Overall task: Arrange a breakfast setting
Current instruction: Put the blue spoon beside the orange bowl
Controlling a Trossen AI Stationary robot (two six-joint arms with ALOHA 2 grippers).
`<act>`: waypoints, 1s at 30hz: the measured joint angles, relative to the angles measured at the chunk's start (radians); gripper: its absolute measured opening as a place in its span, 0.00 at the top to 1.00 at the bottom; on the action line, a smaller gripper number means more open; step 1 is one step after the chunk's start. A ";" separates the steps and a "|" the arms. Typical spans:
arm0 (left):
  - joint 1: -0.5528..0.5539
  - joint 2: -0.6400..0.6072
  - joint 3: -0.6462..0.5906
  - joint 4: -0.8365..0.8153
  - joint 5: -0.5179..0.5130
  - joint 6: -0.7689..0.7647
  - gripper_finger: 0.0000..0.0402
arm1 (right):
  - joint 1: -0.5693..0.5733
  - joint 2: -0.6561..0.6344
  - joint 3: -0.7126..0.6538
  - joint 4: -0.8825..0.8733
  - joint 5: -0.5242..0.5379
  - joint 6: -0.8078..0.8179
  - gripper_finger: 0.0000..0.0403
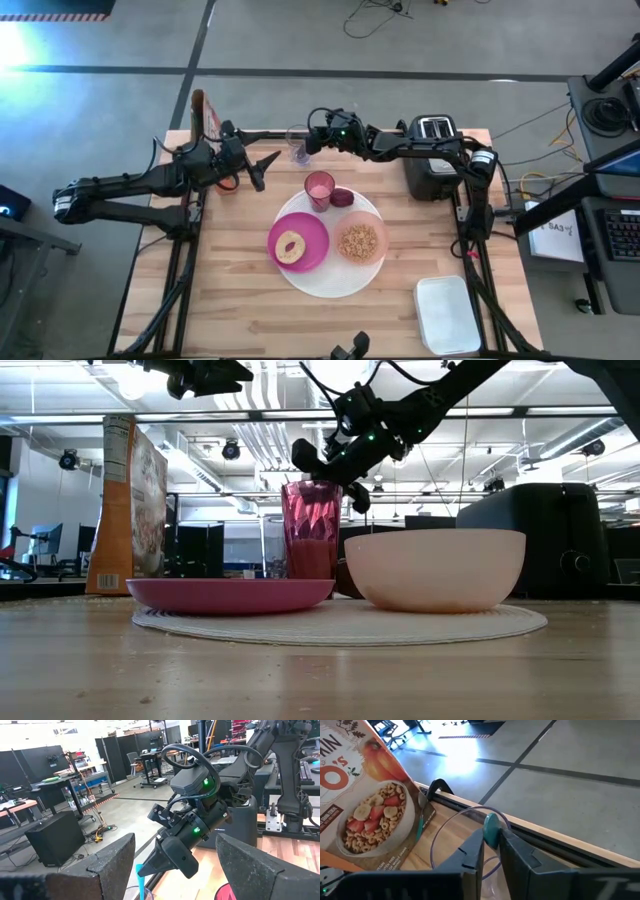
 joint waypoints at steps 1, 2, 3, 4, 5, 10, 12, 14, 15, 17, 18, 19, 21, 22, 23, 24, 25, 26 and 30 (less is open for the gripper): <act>0.000 0.000 0.000 0.000 0.000 0.000 0.35 | 0.000 0.000 0.000 0.001 0.000 0.000 0.89; 0.000 0.000 0.000 0.000 0.000 0.000 0.35 | 0.000 0.000 0.000 0.003 0.000 0.000 0.90; 0.000 0.000 0.000 0.000 0.000 0.000 0.35 | 0.000 0.001 0.000 0.004 0.000 0.000 0.91; 0.000 0.000 0.000 0.000 0.000 0.000 0.35 | 0.000 0.001 0.000 0.006 0.000 -0.001 0.92; 0.000 0.000 0.000 0.000 0.000 0.000 0.35 | 0.000 0.001 0.000 0.009 0.001 -0.002 0.93; 0.000 0.000 0.000 0.000 0.000 0.000 0.35 | 0.000 0.001 0.000 0.021 -0.001 -0.002 0.98; 0.000 0.000 0.000 0.000 0.000 0.000 0.35 | 0.000 0.001 0.000 0.032 -0.002 -0.002 0.98; 0.000 0.000 0.000 0.000 0.000 0.000 0.35 | 0.001 0.001 0.000 0.041 -0.002 -0.002 0.98; 0.000 0.000 0.000 0.000 0.000 0.000 0.35 | 0.001 0.000 0.000 0.043 -0.002 -0.002 0.98; 0.000 0.000 0.000 0.000 0.000 0.000 0.35 | 0.000 -0.005 -0.001 0.041 -0.002 -0.009 0.98; 0.000 0.000 0.000 0.000 0.000 0.000 0.35 | 0.000 -0.010 -0.001 0.041 -0.001 -0.013 0.98; 0.000 0.000 0.000 0.000 0.000 0.000 0.35 | 0.000 -0.015 -0.001 0.041 -0.001 -0.016 0.98; 0.000 0.000 0.000 0.000 0.000 0.001 0.35 | 0.000 -0.029 -0.001 0.043 -0.001 -0.031 0.98; 0.000 0.000 0.000 0.000 0.000 0.002 0.35 | 0.000 -0.037 -0.001 0.041 -0.001 -0.039 0.98; 0.000 0.000 0.000 0.000 -0.001 0.002 0.35 | 0.000 -0.044 -0.001 0.041 -0.001 -0.048 0.98; 0.000 0.000 0.000 0.000 -0.001 0.003 0.35 | 0.000 -0.051 -0.001 0.041 -0.001 -0.054 0.98; 0.000 0.000 0.000 0.000 -0.002 0.003 0.35 | 0.000 -0.059 -0.001 0.037 -0.001 -0.057 0.98; 0.000 0.000 0.000 0.000 -0.003 0.003 0.35 | 0.000 -0.065 -0.001 0.036 -0.002 -0.066 0.98; 0.000 0.000 0.000 0.000 -0.003 0.003 0.35 | 0.000 -0.105 -0.001 0.016 -0.003 -0.106 0.98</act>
